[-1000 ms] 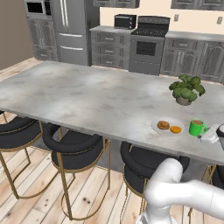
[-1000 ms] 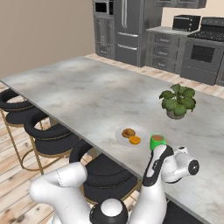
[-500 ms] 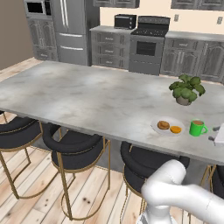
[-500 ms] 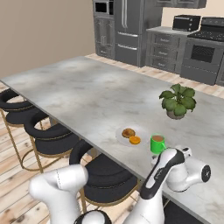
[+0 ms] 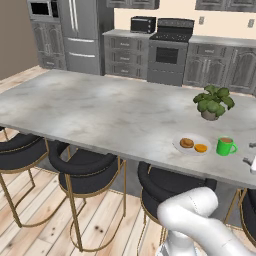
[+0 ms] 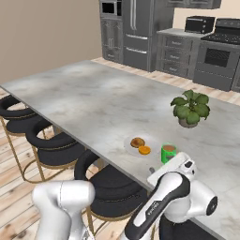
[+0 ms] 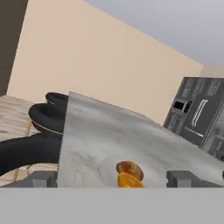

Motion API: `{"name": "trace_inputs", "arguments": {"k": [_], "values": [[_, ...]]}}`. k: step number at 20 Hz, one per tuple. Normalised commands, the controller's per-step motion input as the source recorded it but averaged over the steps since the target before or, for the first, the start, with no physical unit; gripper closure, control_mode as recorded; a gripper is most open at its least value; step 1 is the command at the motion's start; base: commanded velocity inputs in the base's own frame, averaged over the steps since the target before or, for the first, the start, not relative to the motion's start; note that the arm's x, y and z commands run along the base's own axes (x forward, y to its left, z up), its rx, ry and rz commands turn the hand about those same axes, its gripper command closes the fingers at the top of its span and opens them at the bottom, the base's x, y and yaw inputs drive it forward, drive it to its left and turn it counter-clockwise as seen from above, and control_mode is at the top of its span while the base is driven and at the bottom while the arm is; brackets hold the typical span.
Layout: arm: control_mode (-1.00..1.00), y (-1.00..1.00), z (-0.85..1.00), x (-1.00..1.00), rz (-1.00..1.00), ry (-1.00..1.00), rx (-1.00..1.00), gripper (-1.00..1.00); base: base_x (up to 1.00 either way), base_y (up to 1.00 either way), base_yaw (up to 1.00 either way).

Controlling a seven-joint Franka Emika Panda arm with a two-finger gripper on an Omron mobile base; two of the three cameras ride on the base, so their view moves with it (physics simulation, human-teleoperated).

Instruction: Pick up the brewed coffee from the coffee machine and place it next to the breakfast plate on the dining counter.

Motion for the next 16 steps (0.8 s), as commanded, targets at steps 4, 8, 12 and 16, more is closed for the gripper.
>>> {"name": "trace_inputs", "arguments": {"k": [4,8,12,16], "values": [[-1.0,0.77,1.0,-0.33,0.0,-0.24,-0.11,-1.0,0.0,0.0,0.0],[-1.0,0.74,1.0,-0.13,0.0,-0.12,-0.16,-1.0,0.0,0.0,0.0],[-1.0,0.59,0.92,-0.04,0.0,-0.03,-0.17,-1.0,0.0,0.0,0.0],[-1.0,0.21,0.43,-0.12,0.01,-0.09,-0.05,-1.0,0.0,0.0,0.0]]}}
